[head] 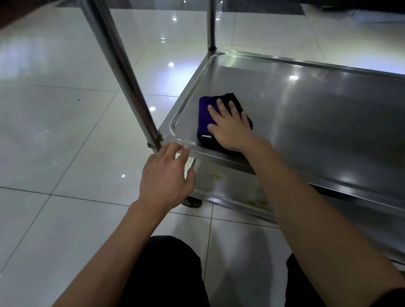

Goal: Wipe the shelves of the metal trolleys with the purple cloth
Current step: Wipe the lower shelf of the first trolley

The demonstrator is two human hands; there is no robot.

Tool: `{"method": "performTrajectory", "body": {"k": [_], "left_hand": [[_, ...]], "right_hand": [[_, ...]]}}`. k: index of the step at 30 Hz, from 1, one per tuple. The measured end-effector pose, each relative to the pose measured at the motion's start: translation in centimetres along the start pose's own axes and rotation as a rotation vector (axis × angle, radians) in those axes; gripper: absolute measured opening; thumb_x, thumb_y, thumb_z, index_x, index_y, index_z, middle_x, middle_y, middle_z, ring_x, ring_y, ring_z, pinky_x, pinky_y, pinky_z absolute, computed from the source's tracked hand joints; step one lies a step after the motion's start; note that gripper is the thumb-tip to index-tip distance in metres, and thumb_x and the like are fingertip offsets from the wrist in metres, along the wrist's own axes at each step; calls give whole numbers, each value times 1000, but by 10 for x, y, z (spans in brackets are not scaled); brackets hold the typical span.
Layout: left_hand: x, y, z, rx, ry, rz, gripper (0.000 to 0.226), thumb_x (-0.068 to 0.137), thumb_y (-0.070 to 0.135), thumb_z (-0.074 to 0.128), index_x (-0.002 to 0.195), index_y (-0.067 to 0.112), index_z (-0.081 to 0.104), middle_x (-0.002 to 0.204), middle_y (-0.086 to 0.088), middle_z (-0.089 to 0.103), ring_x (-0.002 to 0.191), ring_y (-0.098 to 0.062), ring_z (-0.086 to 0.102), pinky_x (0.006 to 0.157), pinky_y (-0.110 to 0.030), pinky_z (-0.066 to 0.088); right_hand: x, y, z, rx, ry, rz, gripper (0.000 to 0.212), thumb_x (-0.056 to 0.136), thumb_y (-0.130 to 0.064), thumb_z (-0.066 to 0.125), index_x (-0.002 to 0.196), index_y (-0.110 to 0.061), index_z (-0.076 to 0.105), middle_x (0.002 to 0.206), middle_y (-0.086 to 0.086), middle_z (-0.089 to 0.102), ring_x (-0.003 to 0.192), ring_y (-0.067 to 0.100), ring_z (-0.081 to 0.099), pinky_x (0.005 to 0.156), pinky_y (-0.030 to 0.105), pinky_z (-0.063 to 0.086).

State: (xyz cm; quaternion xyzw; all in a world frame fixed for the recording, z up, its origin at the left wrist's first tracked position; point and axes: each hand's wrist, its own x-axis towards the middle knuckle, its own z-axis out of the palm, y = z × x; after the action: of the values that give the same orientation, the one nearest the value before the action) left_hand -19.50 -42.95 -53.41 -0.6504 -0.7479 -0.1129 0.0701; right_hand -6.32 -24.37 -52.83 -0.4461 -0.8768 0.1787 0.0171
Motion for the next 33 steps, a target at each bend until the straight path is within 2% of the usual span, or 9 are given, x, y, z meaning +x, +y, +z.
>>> {"method": "performTrajectory", "body": {"k": [5,8,14,16,19,22,27,33], "left_hand": [[-8,17,-3,-7,47,6,46,82,33,57,123,12,67,119,-5,64,110,-28,61,69,-38,54],[-16,31,-6,-43,13,-16,44,82,33,59,122,14,66,121,-3,63,108,-26,62,67,-36,52],[-2,63,-19,-29,42,32,35,87,37,46,95,20,76,93,1,69,94,-26,60,81,-39,41],[21,85,-20,-130,51,86,32,91,36,47,100,23,75,102,2,70,102,-25,59,86,-41,41],[55,123,-18,-225,-57,148,31,94,34,51,116,25,72,122,1,66,115,-25,57,92,-45,40],[64,144,-8,-122,-165,136,32,99,38,44,107,25,72,118,-1,61,111,-26,55,86,-43,38],[63,163,-5,-43,-219,130,33,99,38,43,108,19,69,111,-5,56,107,-29,54,85,-46,42],[52,165,-3,-48,-198,113,36,100,41,42,107,17,69,113,-7,54,105,-30,55,88,-47,45]], "right_hand": [[-47,49,-6,24,53,76,63,103,-42,26,161,-31,5,169,-4,-10,154,22,-12,121,49,-7],[-71,68,-10,24,69,107,62,102,-42,27,161,-32,8,169,-4,-6,154,22,-9,122,49,-4],[-105,101,-14,27,114,138,58,105,-39,29,160,-32,11,169,-5,-3,155,20,-7,122,47,-1],[-114,110,-14,31,138,163,58,105,-38,27,160,-33,11,169,-6,-4,155,18,-7,122,45,-3],[-125,121,-18,29,157,198,57,106,-37,27,161,-34,11,169,-7,-4,155,17,-7,122,44,-4],[-135,132,-24,31,163,228,57,107,-36,28,161,-33,10,169,-7,-5,155,17,-8,123,45,-4],[-165,169,-32,24,165,273,58,106,-36,27,161,-32,10,169,-7,-5,155,17,-8,122,45,-4],[-207,231,-48,16,201,393,57,106,-34,29,160,-31,13,169,-4,-1,155,21,-3,123,48,3]]}}
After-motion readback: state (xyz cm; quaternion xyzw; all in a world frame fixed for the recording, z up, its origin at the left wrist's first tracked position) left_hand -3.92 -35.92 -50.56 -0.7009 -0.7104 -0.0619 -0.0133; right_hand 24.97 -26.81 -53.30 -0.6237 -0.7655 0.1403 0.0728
